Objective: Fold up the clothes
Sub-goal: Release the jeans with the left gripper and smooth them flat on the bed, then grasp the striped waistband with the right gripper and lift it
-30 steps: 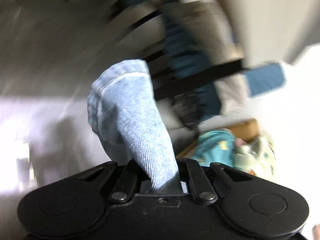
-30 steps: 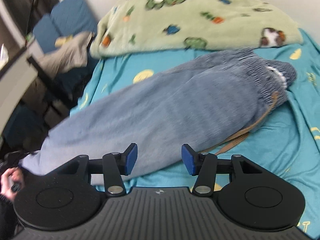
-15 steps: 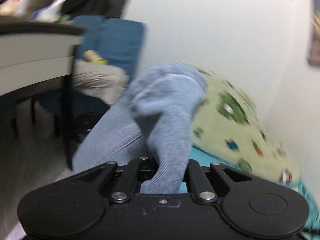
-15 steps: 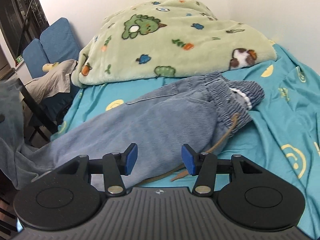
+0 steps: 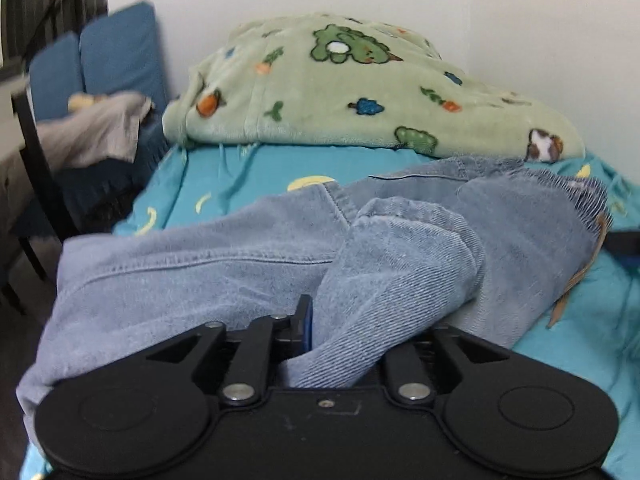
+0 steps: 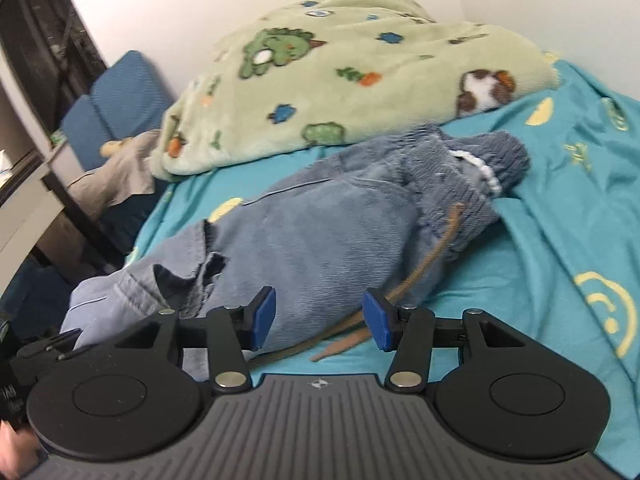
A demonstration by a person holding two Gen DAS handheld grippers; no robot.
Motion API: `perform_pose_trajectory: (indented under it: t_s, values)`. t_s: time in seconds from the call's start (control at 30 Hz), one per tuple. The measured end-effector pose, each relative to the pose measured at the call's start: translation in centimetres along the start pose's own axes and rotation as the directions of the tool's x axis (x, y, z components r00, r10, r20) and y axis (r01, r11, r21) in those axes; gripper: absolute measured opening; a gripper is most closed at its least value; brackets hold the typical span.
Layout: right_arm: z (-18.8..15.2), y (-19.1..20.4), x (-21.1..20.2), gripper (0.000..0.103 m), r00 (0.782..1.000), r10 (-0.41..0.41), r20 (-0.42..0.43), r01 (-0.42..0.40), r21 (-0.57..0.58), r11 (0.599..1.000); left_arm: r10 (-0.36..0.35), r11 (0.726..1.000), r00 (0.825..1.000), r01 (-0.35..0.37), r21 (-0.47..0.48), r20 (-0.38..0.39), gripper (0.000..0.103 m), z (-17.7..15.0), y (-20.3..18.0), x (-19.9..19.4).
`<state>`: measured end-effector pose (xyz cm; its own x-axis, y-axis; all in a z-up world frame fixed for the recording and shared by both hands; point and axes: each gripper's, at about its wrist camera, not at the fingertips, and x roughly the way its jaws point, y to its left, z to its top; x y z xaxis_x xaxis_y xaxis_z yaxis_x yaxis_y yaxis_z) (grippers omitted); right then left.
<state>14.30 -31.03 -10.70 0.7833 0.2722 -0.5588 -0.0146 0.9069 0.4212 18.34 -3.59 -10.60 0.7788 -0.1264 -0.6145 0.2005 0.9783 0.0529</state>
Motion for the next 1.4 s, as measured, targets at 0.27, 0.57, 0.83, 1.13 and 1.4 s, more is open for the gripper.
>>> perform_pose_trajectory:
  t_s: [0.27, 0.57, 0.83, 1.13, 1.4]
  values:
    - [-0.3, 1.2, -0.2, 0.052, 0.986, 0.166, 0.003, -0.166, 0.028, 0.986, -0.099, 0.990, 0.995, 0.098, -0.106, -0.006, 0.049, 0.3, 0.3, -6.7]
    - [0.0, 5.2, 2.1, 0.056, 0.957, 0.284, -0.052, -0.285, -0.011, 0.958, -0.081, 0.981, 0.996, 0.076, -0.181, -0.020, 0.053, 1.0, 0.8, -7.1]
    - [1.2, 7.4, 6.9, 0.056, 0.931, 0.360, -0.065, -0.359, 0.019, 0.933, -0.047, 0.984, 0.999, 0.043, -0.174, -0.019, 0.053, 1.3, 2.1, -5.3]
    - [-0.5, 8.2, 8.0, 0.042, 0.939, 0.312, -0.147, -0.329, -0.111, 0.938, -0.068, 0.972, 0.998, 0.069, -0.225, 0.011, 0.053, 0.9, 4.9, -3.8]
    - [-1.3, 8.4, 6.7, 0.037, 0.944, 0.226, -0.241, -0.268, -0.160, 0.950, -0.049, 0.961, 0.998, 0.058, -0.272, 0.040, 0.055, 1.1, 6.0, -4.8]
